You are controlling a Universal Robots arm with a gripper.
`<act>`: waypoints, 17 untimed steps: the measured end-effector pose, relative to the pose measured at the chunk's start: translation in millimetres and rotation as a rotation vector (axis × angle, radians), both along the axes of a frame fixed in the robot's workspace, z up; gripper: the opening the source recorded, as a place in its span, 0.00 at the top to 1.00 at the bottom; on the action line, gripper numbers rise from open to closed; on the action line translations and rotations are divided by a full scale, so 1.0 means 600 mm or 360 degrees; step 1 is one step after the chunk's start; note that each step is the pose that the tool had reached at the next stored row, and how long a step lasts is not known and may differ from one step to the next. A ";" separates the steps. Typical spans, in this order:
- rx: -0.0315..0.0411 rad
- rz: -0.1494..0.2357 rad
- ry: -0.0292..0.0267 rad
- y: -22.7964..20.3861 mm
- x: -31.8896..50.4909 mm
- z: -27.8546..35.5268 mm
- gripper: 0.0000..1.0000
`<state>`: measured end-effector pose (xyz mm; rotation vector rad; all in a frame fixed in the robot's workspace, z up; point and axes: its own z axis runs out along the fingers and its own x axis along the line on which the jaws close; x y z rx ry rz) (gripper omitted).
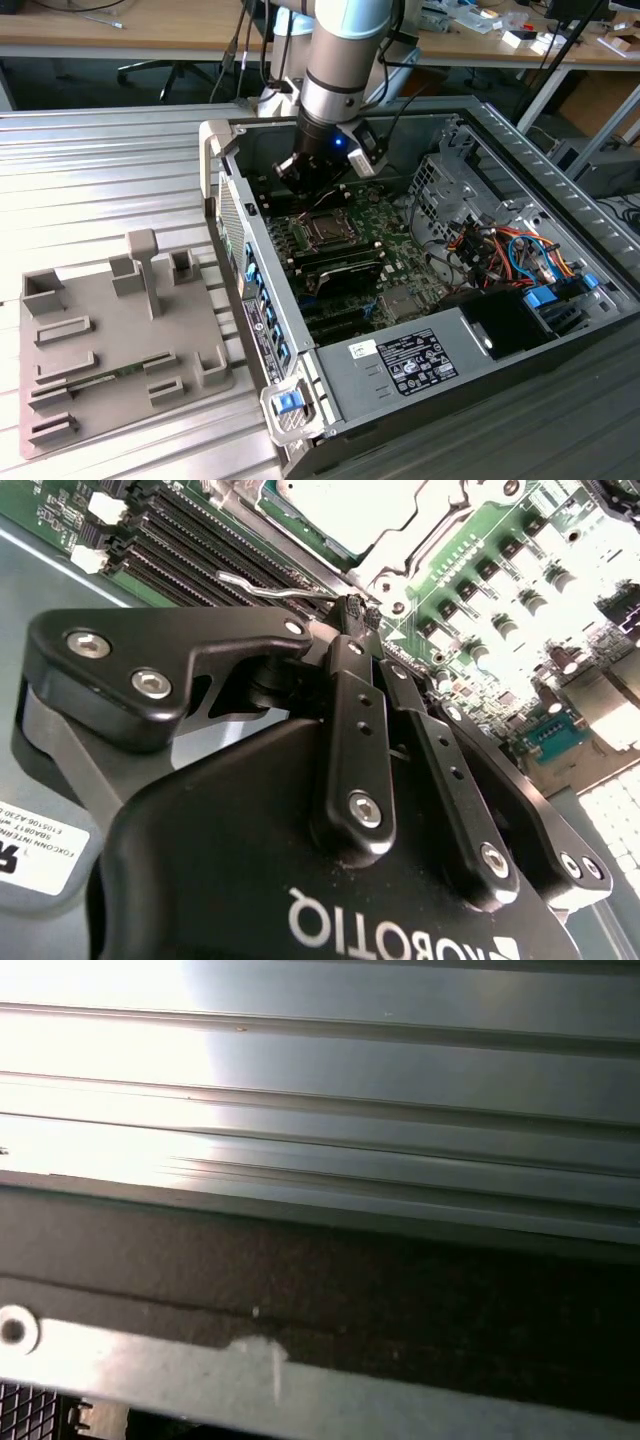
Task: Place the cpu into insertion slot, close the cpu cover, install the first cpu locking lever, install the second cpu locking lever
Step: 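Install the first cpu locking lever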
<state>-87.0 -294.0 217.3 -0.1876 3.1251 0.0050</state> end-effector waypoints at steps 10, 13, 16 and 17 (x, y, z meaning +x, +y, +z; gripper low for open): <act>0.0000 0.0015 0.00002 0.0000 0.001 -0.010 0.89; 0.0000 0.0019 0.00003 0.0001 0.002 -0.013 0.89; 0.0000 0.0022 0.00001 0.0001 0.002 -0.015 0.89; 0.0000 0.0022 0.00002 0.0001 0.002 -0.016 0.89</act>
